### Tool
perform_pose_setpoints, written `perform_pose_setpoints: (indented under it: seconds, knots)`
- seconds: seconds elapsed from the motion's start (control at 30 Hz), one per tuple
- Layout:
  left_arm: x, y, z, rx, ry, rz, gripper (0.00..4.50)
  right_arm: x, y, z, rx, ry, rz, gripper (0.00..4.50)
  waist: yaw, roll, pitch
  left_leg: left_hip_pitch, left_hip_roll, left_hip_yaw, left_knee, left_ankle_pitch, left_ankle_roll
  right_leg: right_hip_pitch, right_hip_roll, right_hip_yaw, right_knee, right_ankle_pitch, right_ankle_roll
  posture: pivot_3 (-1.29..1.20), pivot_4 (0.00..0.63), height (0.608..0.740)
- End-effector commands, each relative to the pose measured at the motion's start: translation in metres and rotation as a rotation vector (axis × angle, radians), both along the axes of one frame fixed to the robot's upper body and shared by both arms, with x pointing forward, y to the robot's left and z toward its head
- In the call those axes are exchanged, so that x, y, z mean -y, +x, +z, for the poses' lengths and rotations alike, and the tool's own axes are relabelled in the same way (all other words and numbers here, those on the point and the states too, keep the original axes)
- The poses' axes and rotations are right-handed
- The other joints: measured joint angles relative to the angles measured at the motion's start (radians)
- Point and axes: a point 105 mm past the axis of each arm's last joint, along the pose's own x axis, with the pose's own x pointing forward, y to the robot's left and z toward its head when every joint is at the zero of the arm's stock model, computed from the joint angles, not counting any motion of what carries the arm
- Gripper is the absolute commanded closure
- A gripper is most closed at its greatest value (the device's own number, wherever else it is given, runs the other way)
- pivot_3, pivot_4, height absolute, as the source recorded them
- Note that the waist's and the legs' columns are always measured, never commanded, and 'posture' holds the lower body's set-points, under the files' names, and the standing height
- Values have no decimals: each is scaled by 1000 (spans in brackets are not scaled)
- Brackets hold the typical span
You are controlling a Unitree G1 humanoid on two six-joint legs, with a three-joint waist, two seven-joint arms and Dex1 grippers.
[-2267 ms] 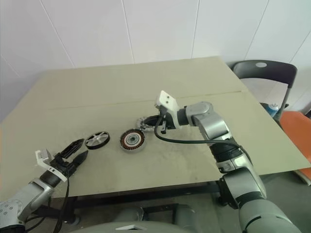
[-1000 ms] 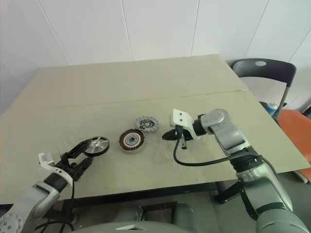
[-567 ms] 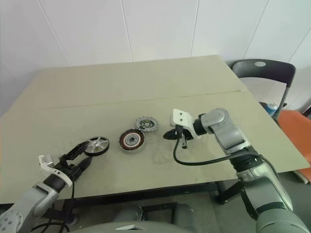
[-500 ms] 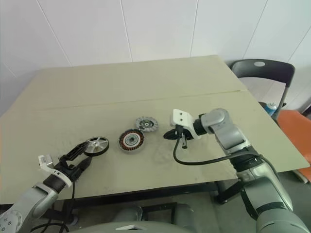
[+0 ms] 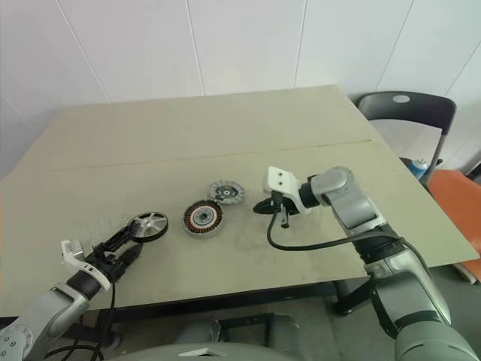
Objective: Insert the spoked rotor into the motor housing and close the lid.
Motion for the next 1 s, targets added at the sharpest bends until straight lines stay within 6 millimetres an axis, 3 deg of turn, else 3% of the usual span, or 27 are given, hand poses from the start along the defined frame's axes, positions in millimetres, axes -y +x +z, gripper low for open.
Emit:
perform_pose_setpoints:
  seconds: [0.03,0.23,0.53,0.67,0.83,1.0]
  knots:
    - [1,2,3,11,6,-24,2271,-3,7,15,58,11,7,4500,0,0,0,0,0,0,0,0,0,0,0,0,0,0,0,0,0,740]
    - [4,6,5,24,-6,-35,4118,1,8,15,58,7,-7,4500,2,0,0,0,0,0,0,0,0,0,0,0,0,0,0,0,0,740]
    - [8,25,59,270,-77,-58,4118,13,1,22,-33,38,-18,4500,3,-1,0,-1,0,-1,1,0,0,0,0,0,1,1,-1,0,0,740]
    - [27,42,80,356,-92,-170,4118,21,-13,19,-119,48,-3,4500,13,-2,0,-2,0,-1,2,0,0,-1,0,-1,1,1,-1,0,0,740]
    - [58,55,81,352,-137,-337,4118,28,-39,8,-210,10,56,4500,26,-2,0,-3,-1,0,2,0,1,-2,0,-1,0,1,0,0,0,740]
    - [77,55,65,283,-169,-474,4118,17,-30,15,-144,86,3,4500,24,-3,0,-3,0,0,2,0,1,-3,0,0,1,1,0,0,0,740]
